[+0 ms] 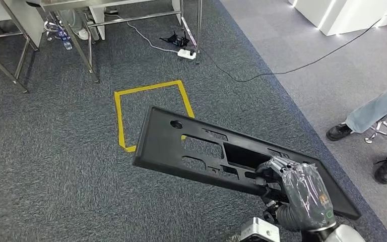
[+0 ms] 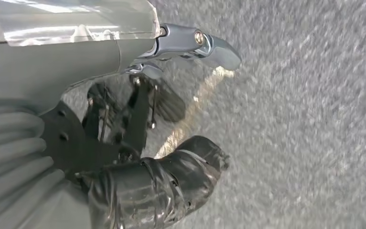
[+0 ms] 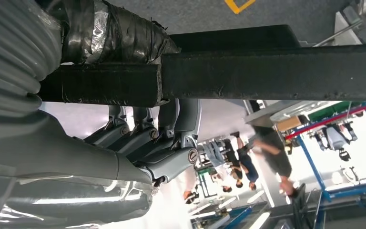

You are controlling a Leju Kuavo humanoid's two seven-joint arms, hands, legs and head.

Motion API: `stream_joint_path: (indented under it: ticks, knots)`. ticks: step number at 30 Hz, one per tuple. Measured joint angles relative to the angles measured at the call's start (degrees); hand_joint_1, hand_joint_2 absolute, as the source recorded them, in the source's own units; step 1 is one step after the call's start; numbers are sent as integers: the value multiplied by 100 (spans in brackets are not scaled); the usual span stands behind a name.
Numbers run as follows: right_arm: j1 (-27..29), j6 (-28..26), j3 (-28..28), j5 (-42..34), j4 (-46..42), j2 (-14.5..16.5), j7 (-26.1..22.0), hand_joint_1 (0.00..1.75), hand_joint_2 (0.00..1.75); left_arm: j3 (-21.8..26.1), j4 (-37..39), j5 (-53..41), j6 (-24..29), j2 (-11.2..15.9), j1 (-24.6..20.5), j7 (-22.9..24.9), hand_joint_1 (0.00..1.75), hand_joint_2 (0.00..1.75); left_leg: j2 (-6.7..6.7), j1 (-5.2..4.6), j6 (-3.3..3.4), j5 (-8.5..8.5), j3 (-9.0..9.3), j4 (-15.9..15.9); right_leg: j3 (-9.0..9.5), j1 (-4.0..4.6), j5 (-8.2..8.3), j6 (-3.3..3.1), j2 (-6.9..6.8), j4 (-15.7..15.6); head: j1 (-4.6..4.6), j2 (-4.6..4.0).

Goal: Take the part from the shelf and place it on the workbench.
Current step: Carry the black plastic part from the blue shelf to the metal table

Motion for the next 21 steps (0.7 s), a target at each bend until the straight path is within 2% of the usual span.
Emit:
stream_joint_path:
  ticks: [2,3,4,5,7,8,9,10,11,12,13,14,15,18,19,21]
  knots:
    - [-131,32,33,-2,75,82,0,175,175,0,0,-4,57,14,-12,54,0,175,-23,-11,87,-48,90,-68,72,-16,6,56,-11,22,0,-1]
    - [-187,56,46,-3,111,116,0,175,175,0,0,-4,90,19,-17,78,0,175,-33,-6,133,-71,159,-104,63,-23,17,70,-10,133,4,-1]
    - [-223,92,54,2,137,139,0,175,175,0,0,-4,112,20,-21,93,0,175,-42,-3,178,-94,230,-131,-33,-29,4,73,-2,329,9,-1]
    - [-220,147,56,20,151,152,0,175,175,0,0,-4,122,21,-23,97,0,175,-50,1,219,-122,293,-152,-212,-27,-52,75,11,629,16,-1]
    - [-51,286,15,90,123,150,0,175,175,0,0,-4,115,21,-22,84,0,175,-82,-5,274,-208,391,-158,-695,-7,-302,84,32,1311,21,-1]
    - [80,344,-24,127,91,140,0,175,175,0,0,-5,106,19,-13,77,0,175,-108,-12,285,-260,451,-158,-914,5,-420,87,40,1534,20,-1]
    - [202,383,-70,156,54,129,0,175,175,0,0,-5,97,14,1,72,0,175,-132,-18,287,-316,524,-158,-1056,16,-460,84,45,1592,19,-1]
    - [292,404,-117,180,18,119,0,175,175,0,0,-6,89,7,17,71,0,175,-149,-24,284,-377,608,-158,-1108,30,-383,70,49,1470,20,-1]
    - [369,415,-167,202,-19,111,0,175,175,0,0,-7,75,-2,30,70,0,175,-157,-26,274,-443,701,-158,-1080,47,-175,47,51,1183,20,-1]
    - [454,423,-230,225,-62,103,0,175,175,0,0,-7,49,-13,40,72,0,175,-162,-27,260,-511,773,-161,-1014,67,150,15,51,808,23,-1]
    - [558,431,-298,250,-106,96,0,175,175,0,0,-9,13,-22,42,76,0,175,-173,-32,238,-579,841,-155,-954,94,388,-17,53,489,24,-1]
    - [676,440,-366,271,-152,84,0,175,175,-1,0,-14,-30,-28,39,81,0,175,-183,-39,209,-641,877,-155,-897,117,570,-48,58,266,24,-1]
    - [794,448,-435,286,-199,67,0,175,175,-1,0,-24,-70,-31,36,88,0,175,-188,-45,179,-681,916,-153,-868,132,660,-79,65,149,28,-1]
    - [1018,461,-596,320,-329,26,0,175,175,-2,0,-51,-131,-27,25,101,0,175,-168,-55,90,-692,977,-67,-745,116,628,-168,89,69,30,0]
    - [1062,462,-639,328,-368,21,0,175,175,-2,0,-54,-137,-26,21,102,0,175,-150,-49,61,-699,904,85,-679,105,608,-202,91,39,22,0]
    - [1132,468,-706,339,-434,19,0,175,175,-2,0,-57,-146,-25,13,110,0,175,-112,-16,-3,-834,558,657,-556,91,550,-247,88,-10,11,-1]
